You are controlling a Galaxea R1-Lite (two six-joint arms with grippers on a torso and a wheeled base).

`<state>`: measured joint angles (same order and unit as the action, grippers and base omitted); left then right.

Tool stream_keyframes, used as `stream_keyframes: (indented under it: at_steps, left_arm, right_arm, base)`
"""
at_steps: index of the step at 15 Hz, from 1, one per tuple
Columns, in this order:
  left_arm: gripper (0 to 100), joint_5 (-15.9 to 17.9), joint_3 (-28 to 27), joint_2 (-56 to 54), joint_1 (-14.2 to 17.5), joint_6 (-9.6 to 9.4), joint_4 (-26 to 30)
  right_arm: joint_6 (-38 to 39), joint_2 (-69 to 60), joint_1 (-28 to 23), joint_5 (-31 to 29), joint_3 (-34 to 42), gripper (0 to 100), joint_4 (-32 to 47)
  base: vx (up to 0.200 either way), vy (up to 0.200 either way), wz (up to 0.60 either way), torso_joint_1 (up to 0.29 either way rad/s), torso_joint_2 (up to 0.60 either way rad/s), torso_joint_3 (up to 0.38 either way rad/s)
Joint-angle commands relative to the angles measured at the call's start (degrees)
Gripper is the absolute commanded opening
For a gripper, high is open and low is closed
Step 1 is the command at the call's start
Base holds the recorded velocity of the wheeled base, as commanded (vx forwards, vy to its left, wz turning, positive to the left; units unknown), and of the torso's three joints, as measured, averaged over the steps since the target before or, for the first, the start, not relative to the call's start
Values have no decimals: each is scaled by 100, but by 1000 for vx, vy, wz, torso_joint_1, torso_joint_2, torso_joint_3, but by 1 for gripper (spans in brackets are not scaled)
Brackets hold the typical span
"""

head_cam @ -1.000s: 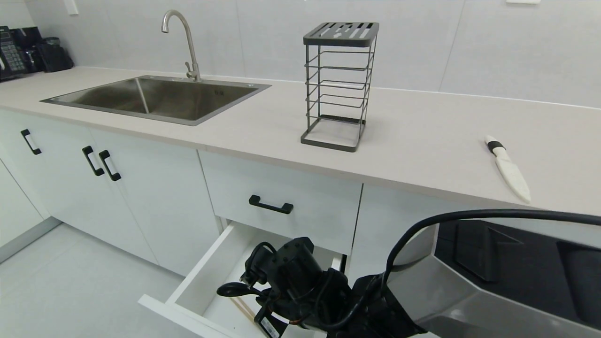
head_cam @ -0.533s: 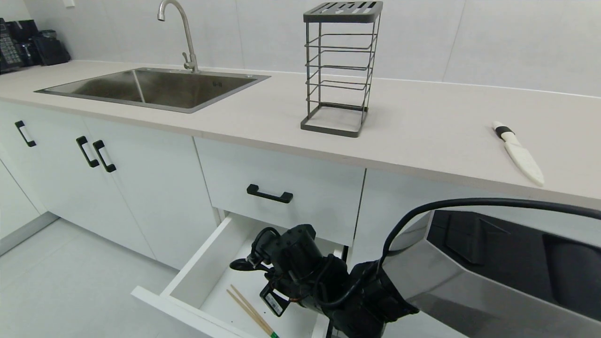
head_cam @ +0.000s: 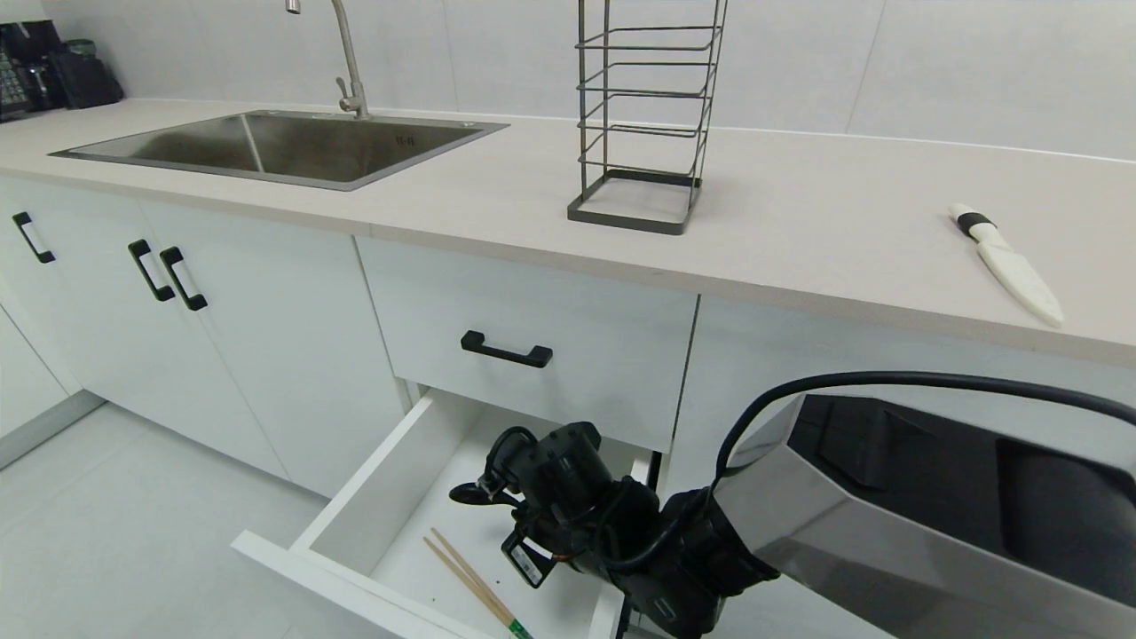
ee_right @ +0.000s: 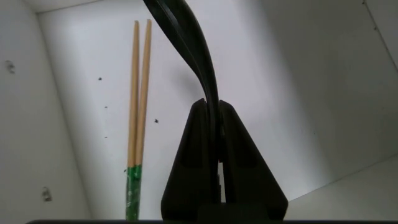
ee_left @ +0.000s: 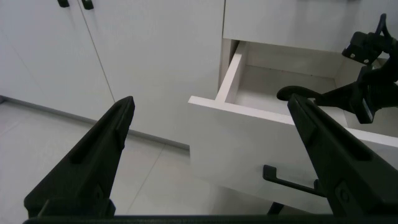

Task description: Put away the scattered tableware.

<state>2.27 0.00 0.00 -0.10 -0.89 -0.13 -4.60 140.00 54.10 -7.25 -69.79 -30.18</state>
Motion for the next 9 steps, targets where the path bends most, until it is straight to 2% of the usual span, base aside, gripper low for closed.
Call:
stream_keyframes:
  at_steps: [1, 9]
  left_arm:
    - [100, 2, 0, 0, 1, 1, -4]
    - [100, 2, 0, 0, 1, 1, -4]
  right_arm:
    - [-41, 1, 4, 5, -52, 0, -5]
    - [-94, 309, -22, 31, -333, 0, 21]
  base:
    - [0, 0, 0, -32, 56, 41]
    - [0, 0, 0, 0, 0, 0]
